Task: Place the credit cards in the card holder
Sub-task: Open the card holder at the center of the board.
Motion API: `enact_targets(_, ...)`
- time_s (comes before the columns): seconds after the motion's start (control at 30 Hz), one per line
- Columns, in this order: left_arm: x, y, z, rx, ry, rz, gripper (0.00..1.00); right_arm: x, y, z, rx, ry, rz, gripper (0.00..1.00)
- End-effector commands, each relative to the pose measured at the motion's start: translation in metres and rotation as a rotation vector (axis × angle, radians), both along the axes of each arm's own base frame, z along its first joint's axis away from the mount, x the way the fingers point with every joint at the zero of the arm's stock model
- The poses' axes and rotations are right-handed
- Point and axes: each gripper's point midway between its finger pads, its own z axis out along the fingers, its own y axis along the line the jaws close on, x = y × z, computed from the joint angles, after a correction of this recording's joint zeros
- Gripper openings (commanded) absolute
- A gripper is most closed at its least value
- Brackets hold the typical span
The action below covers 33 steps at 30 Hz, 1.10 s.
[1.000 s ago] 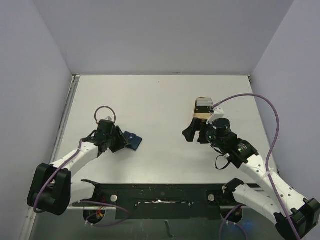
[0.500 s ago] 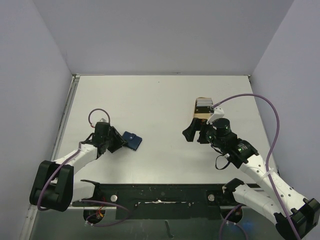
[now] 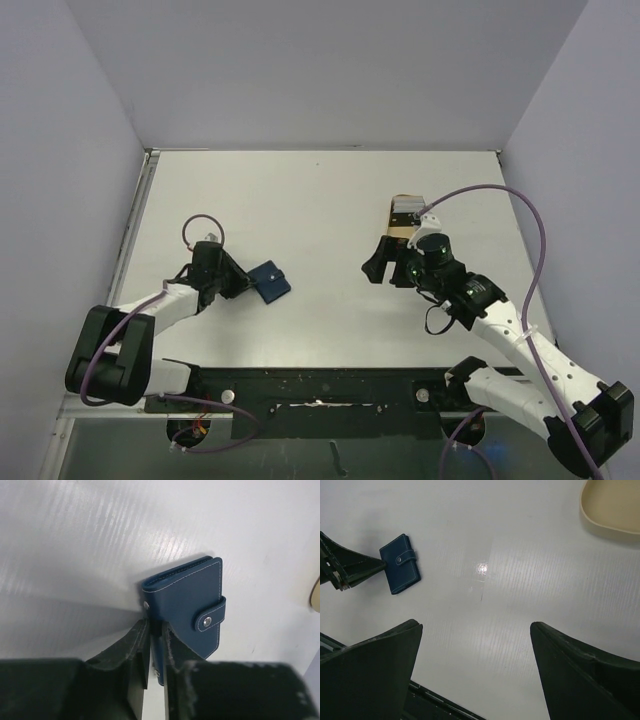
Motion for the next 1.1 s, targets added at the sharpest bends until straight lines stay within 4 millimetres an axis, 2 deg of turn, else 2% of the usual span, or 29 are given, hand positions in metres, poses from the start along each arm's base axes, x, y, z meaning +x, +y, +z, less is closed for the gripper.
enact_targets(0.0, 0.021, -0.011, 0.022, -0.028, -0.098, -0.064, 0.06, 0.003, 0.011, -0.002, 0.035, 0.018, 0.013, 0.92)
enact_targets(0.07, 0.022, -0.015, 0.024, -0.039, -0.103, -0.085, 0.0, 0.002, 0.016, -0.005, 0.043, 0.035, 0.021, 0.9)
enact_targets(0.3, 0.014, -0.042, 0.036, -0.13, -0.126, -0.183, 0.0, 0.001, 0.04, -0.014, 0.051, 0.081, 0.047, 0.83)
enact_targets(0.5, 0.0, -0.073, 0.049, -0.221, -0.137, -0.267, 0.0, 0.002, 0.073, -0.027, 0.036, 0.129, 0.091, 0.61)
enact_targets(0.7, -0.013, -0.098, 0.059, -0.287, -0.146, -0.321, 0.0, 0.001, 0.112, -0.036, 0.042, 0.148, 0.146, 0.43)
enact_targets(0.9, -0.022, -0.11, 0.062, -0.324, -0.149, -0.337, 0.0, 0.001, 0.147, -0.05, 0.059, 0.2, 0.179, 0.41)
enact_targets(1.07, -0.026, -0.115, 0.058, -0.327, -0.138, -0.348, 0.0, 0.005, 0.161, -0.063, 0.045, 0.234, 0.179, 0.41)
